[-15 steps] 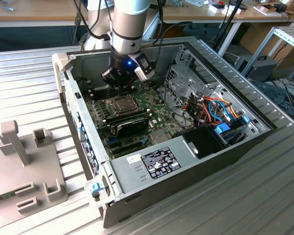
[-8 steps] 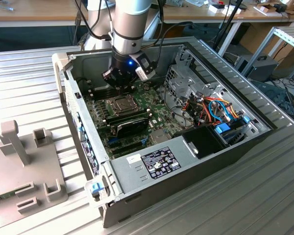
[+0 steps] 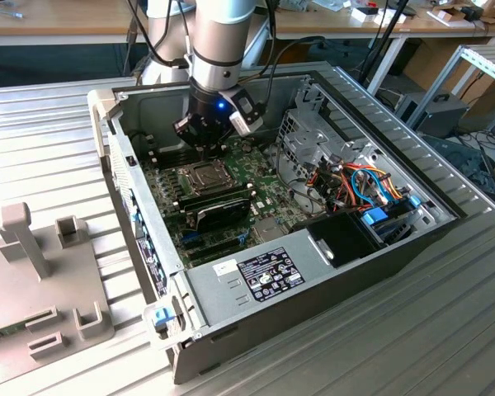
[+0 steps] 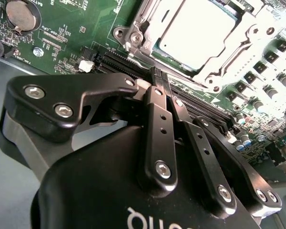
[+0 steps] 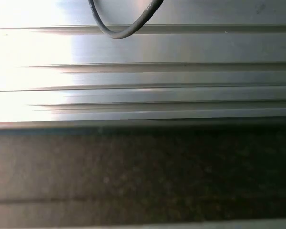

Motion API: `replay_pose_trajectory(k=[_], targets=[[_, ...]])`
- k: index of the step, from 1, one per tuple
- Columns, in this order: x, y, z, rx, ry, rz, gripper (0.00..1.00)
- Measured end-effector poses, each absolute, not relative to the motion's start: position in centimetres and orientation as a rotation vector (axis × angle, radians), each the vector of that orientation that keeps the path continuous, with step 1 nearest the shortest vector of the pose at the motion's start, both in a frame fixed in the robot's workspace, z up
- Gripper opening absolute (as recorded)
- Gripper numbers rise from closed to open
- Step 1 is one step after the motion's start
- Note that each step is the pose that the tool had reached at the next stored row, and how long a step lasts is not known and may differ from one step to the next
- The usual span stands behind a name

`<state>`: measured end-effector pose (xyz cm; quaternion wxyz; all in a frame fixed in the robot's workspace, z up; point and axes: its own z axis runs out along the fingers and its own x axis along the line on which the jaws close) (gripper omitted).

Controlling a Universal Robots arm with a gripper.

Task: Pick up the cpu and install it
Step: 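Install the first cpu locking lever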

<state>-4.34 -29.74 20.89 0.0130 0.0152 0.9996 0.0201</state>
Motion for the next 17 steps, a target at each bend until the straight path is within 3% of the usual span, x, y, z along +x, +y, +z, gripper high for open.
replay_pose_trajectory(k=[17], targets=[[-3.87,-28.93,20.56,0.047,3.115,0.048,0.11]])
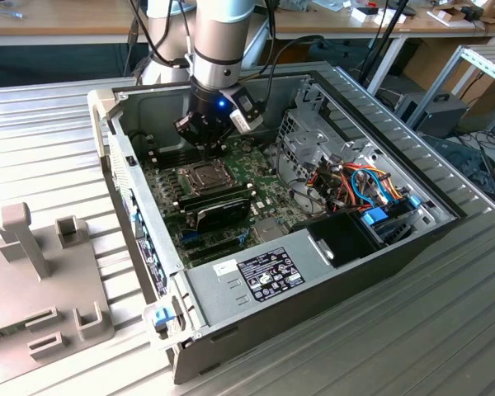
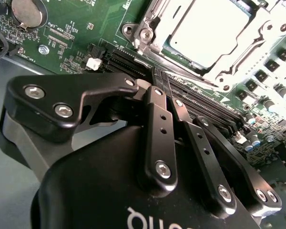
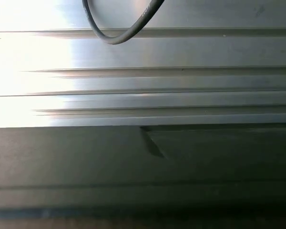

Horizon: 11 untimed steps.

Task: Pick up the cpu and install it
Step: 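Install the first cpu locking lever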

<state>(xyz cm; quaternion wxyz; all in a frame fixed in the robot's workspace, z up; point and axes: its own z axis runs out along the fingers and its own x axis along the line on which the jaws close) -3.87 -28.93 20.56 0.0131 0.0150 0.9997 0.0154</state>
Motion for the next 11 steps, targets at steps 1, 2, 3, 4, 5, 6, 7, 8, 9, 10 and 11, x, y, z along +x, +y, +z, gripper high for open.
replay_pose_trajectory(k=[1,2,3,4,5,6,7,8,9,10,11], targets=[[-3.87,-28.93,20.55,0.047,3.115,0.047,0.11],[-3.87,-28.93,20.55,0.047,3.115,0.046,0.11],[-3.87,-28.93,20.54,0.047,3.115,0.046,0.11],[-3.86,-28.92,20.54,0.047,3.115,0.045,0.11],[-3.86,-28.92,20.53,0.047,3.115,0.045,0.11],[-3.87,-28.93,20.54,0.047,3.115,0.045,0.11],[-3.87,-28.93,20.53,0.047,3.115,0.045,0.11],[-3.86,-28.92,20.50,0.047,3.115,0.045,0.11],[-3.86,-28.92,20.47,0.047,3.115,0.044,0.11],[-3.86,-28.93,20.46,0.047,3.115,0.043,0.11],[-3.86,-28.93,20.46,0.047,3.115,0.043,0.11]])
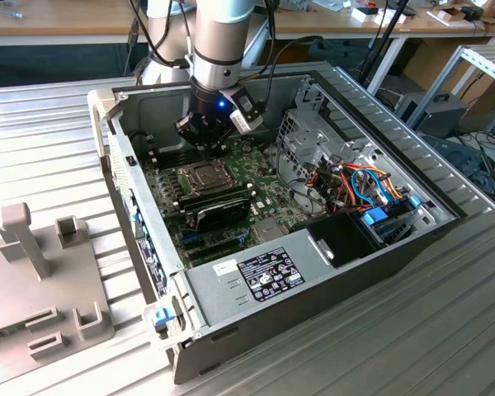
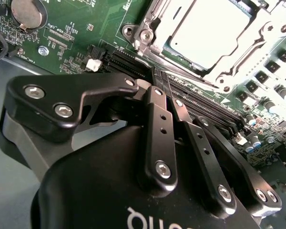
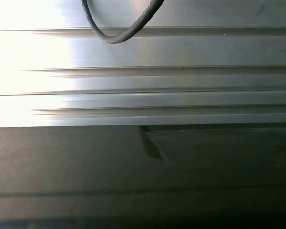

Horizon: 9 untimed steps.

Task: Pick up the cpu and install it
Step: 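Install the first cpu locking lever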

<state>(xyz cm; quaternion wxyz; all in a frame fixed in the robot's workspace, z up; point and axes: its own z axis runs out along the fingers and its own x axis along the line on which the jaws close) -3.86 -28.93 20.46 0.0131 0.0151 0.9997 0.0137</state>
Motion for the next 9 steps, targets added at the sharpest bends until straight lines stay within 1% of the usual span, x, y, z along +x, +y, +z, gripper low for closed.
replay_pose_trajectory(k=[9], targets=[[-3.85,-28.96,20.48,0.047,3.115,0.043,0.11]])
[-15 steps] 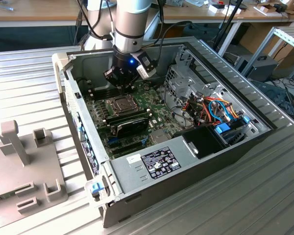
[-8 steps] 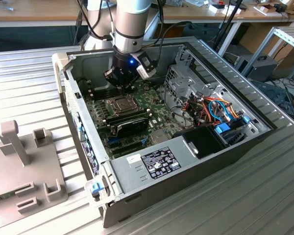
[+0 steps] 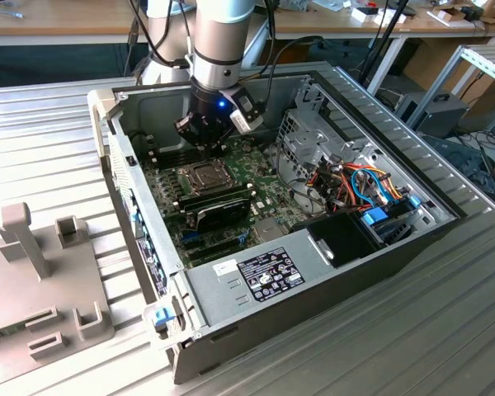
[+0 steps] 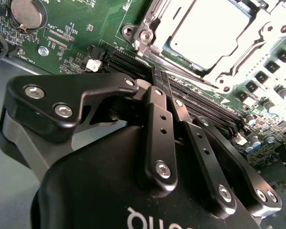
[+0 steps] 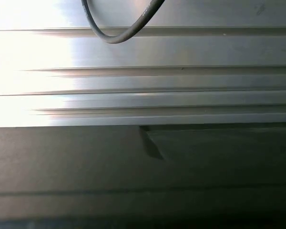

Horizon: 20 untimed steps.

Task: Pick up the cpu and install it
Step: 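Install the first cpu locking lever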

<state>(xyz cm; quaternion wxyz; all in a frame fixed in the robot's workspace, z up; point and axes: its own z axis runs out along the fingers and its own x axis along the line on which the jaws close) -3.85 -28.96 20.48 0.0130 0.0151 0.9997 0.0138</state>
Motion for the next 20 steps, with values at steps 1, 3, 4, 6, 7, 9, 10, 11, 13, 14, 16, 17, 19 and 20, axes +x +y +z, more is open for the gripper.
replay_pose_trajectory(k=[1,3,4,6,7,9,10,11,13,14,16,17,19,20], targets=[[-3.86,-28.97,20.53,0.047,3.115,0.043,0.11],[-3.85,-29.07,20.54,0.047,3.115,0.043,0.11],[-3.85,-29.15,20.54,0.047,3.115,0.043,0.11],[-3.86,-29.24,20.54,0.047,3.116,0.043,0.11],[-3.86,-29.24,20.54,0.047,3.116,0.043,0.11],[-3.86,-29.25,20.54,0.047,3.116,0.043,0.11],[-3.86,-29.26,20.54,0.047,3.116,0.043,0.11],[-3.86,-29.26,20.54,0.047,3.116,0.043,0.11],[-3.86,-29.27,20.53,0.047,3.116,0.042,0.11],[-3.86,-29.27,20.53,0.047,3.116,0.042,0.11],[-3.86,-29.27,20.52,0.047,3.116,0.042,0.11],[-3.85,-29.27,20.52,0.047,3.116,0.043,0.11],[-3.85,-29.31,20.52,0.047,3.116,0.043,0.11],[-3.85,-29.32,20.52,0.047,3.116,0.043,0.11]])
